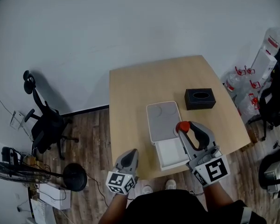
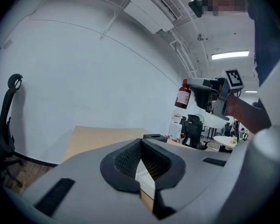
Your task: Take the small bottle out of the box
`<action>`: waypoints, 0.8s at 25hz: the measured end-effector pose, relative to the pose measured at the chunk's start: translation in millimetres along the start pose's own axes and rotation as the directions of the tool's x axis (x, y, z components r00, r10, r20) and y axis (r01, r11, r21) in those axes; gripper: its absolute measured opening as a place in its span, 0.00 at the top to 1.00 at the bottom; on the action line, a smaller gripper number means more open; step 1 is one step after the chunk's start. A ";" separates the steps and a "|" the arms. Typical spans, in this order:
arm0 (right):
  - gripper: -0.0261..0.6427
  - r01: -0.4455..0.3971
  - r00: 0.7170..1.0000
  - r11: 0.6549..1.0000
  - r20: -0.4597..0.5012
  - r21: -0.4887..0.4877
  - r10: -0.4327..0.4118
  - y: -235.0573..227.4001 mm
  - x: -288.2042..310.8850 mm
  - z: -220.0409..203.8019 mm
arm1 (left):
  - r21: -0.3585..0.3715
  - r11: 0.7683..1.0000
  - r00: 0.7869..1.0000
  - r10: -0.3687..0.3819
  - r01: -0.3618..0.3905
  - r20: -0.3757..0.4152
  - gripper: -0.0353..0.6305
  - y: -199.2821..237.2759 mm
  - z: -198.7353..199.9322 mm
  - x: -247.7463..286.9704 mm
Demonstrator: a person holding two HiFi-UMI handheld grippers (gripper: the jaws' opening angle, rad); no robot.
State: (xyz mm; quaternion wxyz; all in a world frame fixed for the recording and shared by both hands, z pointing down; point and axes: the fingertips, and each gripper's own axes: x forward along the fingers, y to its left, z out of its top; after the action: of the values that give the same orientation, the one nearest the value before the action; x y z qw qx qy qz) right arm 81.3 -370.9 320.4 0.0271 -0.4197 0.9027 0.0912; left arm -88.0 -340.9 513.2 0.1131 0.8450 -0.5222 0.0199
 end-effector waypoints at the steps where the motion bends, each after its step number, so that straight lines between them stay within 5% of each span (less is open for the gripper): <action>1: 0.75 0.003 1.000 1.000 0.010 -0.007 -0.003 0.1 -1.4 3.1 | 0.002 1.000 1.000 -0.004 0.004 0.005 0.93 -1.0 1.8 0.3; 20: 0.75 0.013 0.998 0.999 -0.068 -0.052 -0.016 -4.6 5.6 -30.3 | 0.019 1.000 1.000 -0.018 0.018 -0.011 0.93 -8.9 -0.4 2.7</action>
State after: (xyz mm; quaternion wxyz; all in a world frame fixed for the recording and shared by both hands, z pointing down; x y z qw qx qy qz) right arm 82.1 -383.7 348.7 -0.0137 -0.4297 0.8973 0.0998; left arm -78.8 -339.3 512.5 0.1079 0.8507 -0.5137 0.0283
